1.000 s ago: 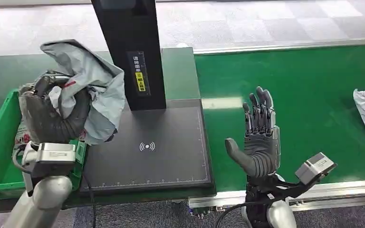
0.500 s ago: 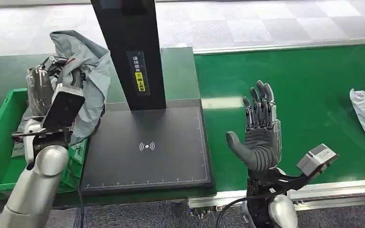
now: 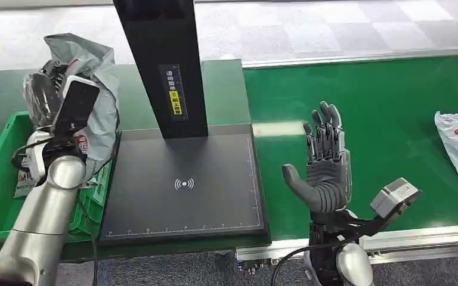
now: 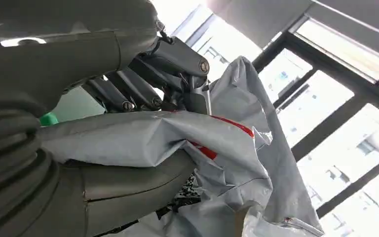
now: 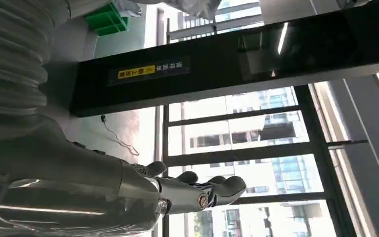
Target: Moved the parcel from conveyor to table for the left to box.
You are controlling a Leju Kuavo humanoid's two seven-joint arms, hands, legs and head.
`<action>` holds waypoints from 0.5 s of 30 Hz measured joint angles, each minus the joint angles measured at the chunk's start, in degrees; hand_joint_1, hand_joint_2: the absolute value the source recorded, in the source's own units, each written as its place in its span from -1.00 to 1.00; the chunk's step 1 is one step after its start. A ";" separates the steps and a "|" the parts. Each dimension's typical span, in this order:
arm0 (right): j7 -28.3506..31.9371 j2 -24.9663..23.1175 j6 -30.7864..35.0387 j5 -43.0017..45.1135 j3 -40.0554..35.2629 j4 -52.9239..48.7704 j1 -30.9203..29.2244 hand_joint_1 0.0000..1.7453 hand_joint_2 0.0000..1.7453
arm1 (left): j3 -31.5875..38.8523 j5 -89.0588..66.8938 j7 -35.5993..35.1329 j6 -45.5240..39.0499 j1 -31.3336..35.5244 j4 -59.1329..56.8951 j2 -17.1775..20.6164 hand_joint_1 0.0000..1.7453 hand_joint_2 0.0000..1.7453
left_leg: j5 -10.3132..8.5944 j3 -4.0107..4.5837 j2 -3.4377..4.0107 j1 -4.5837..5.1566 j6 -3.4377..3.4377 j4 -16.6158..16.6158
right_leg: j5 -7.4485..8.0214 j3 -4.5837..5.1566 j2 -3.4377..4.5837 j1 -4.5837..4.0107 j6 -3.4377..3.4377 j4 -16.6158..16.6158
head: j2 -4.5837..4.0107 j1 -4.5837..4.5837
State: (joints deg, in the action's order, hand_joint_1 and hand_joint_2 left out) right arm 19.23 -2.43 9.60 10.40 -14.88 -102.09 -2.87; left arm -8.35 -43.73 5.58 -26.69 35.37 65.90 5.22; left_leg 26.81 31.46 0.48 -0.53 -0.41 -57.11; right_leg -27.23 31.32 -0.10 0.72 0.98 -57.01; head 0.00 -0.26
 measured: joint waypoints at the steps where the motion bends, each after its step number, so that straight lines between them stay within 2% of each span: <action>1: 0.00 0.00 0.02 0.07 0.00 0.13 -0.01 -1.00 1.00 | 0.50 0.59 0.20 -0.09 0.20 -0.04 -0.02 1.00 1.00 | 0.00 0.00 0.00 0.00 0.00 0.00 | 0.00 0.00 0.00 0.00 0.00 0.00 | 0.00 0.00; 15: 0.88 0.07 1.22 0.17 0.11 -0.31 2.98 -1.00 1.00 | 8.48 5.96 1.59 -1.13 0.52 3.15 0.28 1.00 1.00 | 0.00 0.02 0.00 0.00 0.00 0.00 | -0.01 0.00 -0.01 0.00 0.00 0.00 | 0.00 0.00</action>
State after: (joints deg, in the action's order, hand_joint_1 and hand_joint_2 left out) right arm 20.11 -2.36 10.82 10.58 -14.78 -102.40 0.11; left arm 0.13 -37.77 7.17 -27.82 35.88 69.04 5.51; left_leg 26.81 31.48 0.47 -0.53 -0.41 -57.11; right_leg -27.23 31.32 -0.11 0.73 0.99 -57.01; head 0.00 -0.26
